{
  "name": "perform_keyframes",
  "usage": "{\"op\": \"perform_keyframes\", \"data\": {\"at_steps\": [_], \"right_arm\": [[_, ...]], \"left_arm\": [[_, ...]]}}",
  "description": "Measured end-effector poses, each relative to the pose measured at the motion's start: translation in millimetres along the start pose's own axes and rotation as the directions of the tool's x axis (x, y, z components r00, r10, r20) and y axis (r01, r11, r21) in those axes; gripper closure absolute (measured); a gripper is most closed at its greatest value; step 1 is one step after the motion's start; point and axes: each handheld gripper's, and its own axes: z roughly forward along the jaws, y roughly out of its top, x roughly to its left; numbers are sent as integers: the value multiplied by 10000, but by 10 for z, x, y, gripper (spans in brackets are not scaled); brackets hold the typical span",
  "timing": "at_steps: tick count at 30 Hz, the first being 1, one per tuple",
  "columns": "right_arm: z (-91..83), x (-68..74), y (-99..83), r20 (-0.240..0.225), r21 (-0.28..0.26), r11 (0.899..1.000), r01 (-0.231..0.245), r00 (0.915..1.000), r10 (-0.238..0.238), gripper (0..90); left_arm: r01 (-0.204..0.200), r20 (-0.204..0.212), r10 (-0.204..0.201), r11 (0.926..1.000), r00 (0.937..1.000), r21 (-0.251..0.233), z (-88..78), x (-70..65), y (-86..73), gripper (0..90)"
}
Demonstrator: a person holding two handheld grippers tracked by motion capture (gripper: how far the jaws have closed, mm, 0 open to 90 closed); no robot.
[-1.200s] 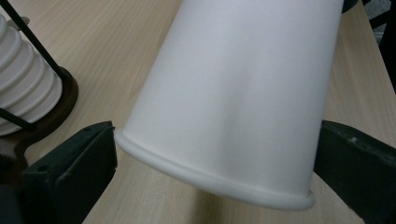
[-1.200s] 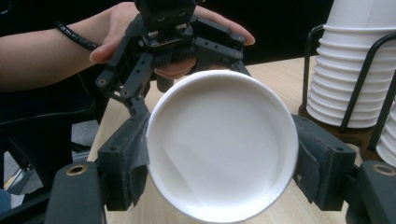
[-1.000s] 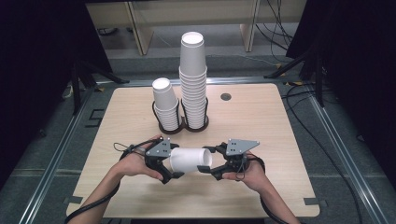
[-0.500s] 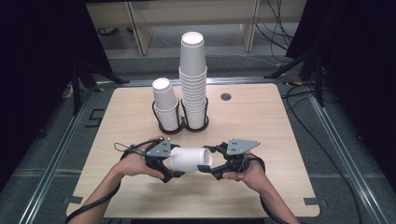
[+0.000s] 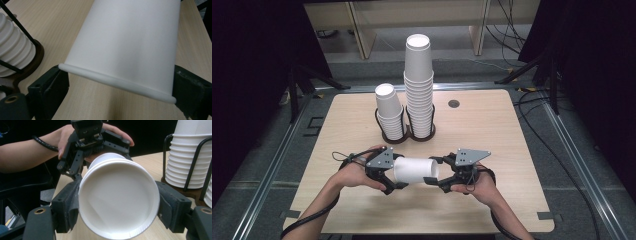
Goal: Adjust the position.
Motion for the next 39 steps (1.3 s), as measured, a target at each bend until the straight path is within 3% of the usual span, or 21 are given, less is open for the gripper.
{"op": "perform_keyframes", "data": {"at_steps": [11, 14, 20, 21, 25, 27, 28, 35, 39], "right_arm": [[3, 6, -1, 110, 583, 9981, -197, 9998, 191, 265], [19, -9, -4, 68, 478, 9989, 7, 10000, -10, 265], [22, -14, -23, -4, 427, 9989, -192, 9998, 192, 265], [15, -7, -23, 151, 561, 9981, -257, 9996, 249, 265], [23, -16, -19, 87, 538, 9985, -86, 9999, 81, 265], [36, -14, -27, 176, 378, 9991, -187, 9997, 181, 265], [29, -10, -28, 29, 583, 9975, -392, 9992, 391, 265], [51, -30, -41, 109, 851, 9956, -394, 9992, 386, 258], [63, -29, -30, 68, 952, 9943, -481, 9988, 476, 252]], "left_arm": [[-414, -164, 421, 9985, 9990, 364, -36, 1, 40, 113], [-410, -125, 415, 9985, 9991, 353, -29, -2, 44, 119], [-643, -150, 651, 9969, 9978, 456, -51, 1, 57, 142], [-635, -157, 643, 9968, 9978, 491, -51, 1, 59, 144], [-695, -232, 705, 9967, 9972, 413, -67, -6, 67, 150], [-849, -201, 862, 9947, 9961, 577, -82, 4, 77, 155], [-785, -184, 795, 9958, 9967, 469, -78, 1, 76, 158], [-960, 5, 964, 9912, 9953, 916, -101, 30, 107, 177], [-861, 72, 858, 9925, 9963, 870, -116, 32, 138, 185]]}}
